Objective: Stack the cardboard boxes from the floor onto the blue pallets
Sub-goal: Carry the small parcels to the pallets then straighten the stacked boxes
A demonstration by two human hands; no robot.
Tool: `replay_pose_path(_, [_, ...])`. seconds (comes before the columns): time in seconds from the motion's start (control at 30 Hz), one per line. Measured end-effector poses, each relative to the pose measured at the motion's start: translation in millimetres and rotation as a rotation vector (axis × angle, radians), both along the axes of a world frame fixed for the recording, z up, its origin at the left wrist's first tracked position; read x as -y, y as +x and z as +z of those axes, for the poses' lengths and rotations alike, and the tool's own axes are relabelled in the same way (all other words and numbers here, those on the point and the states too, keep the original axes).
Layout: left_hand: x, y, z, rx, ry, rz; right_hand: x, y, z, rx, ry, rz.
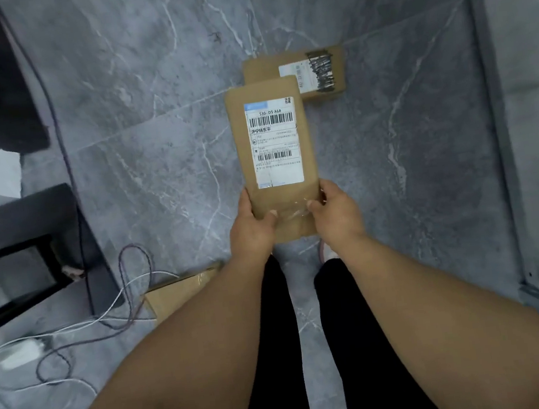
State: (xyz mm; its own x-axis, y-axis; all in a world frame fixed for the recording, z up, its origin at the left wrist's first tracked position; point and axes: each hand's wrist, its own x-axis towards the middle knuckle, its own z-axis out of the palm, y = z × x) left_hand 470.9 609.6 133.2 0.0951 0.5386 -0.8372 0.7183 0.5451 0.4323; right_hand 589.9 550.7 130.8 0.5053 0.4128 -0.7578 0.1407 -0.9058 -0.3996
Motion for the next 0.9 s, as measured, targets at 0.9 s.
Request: replay_pose_path(0.9, [138.1, -66.6, 310.1, -0.004, 0.357, 0.597, 45.9, -45.2, 302.3, 0.094, 0.371, 0.825])
